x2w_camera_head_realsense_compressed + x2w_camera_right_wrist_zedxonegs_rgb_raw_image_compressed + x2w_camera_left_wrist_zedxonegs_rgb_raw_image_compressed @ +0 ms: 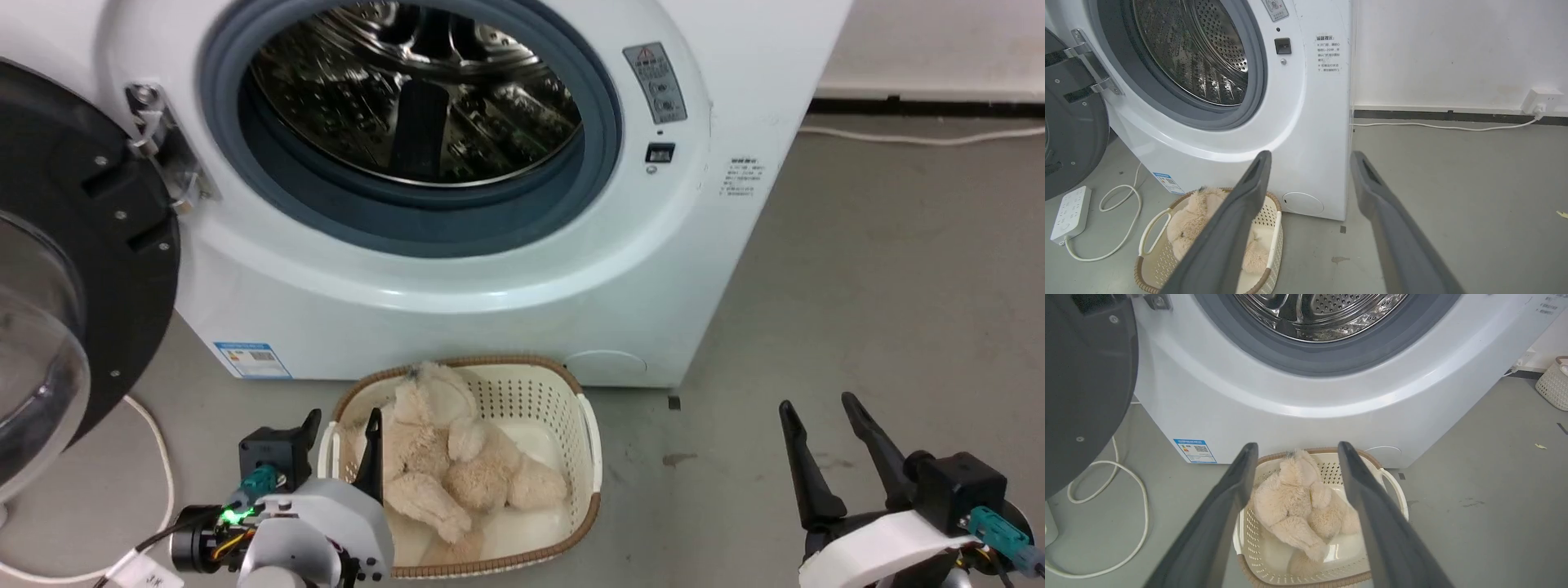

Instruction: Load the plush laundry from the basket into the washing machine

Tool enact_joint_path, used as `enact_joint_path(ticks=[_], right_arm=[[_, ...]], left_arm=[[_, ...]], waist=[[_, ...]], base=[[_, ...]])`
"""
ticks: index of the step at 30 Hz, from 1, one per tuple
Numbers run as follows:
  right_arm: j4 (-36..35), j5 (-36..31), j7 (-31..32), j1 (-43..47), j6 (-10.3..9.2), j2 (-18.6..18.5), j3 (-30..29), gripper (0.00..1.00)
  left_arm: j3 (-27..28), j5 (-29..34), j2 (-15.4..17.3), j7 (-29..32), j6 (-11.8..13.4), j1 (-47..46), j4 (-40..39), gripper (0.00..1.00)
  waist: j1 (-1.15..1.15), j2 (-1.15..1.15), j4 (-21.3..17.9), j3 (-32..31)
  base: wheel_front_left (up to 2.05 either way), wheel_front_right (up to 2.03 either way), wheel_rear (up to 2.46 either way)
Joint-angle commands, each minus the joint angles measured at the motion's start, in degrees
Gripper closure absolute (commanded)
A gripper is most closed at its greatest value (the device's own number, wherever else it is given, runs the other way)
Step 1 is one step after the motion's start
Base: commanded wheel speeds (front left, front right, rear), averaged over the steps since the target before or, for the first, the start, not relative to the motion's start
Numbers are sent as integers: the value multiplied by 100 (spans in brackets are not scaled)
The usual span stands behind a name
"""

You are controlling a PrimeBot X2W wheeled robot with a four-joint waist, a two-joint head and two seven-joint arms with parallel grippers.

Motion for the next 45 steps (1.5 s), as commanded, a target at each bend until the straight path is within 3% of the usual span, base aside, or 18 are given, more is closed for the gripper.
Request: enact_joint_path(ticks=[1, 20, 45], right_arm=[[-44, 95, -87, -130, -1, 0, 5, 0], [-446, 357, -314, -398, -2, -1, 84, 0], [-1085, 720, -601, -683, -3, -1, 212, 0]], left_arm=[[-48, -84, 29, 27, -30, -173, 174, 0], [-200, -594, 119, 399, -42, -1163, 1490, 0], [-212, -1328, 256, 767, 530, -2627, 3043, 0]], waist=[[0, 0, -41, 126], [0, 0, -246, 1189], [0, 0, -527, 2841]], base=[[0, 0, 0], [0, 0, 0], [0, 0, 0]])
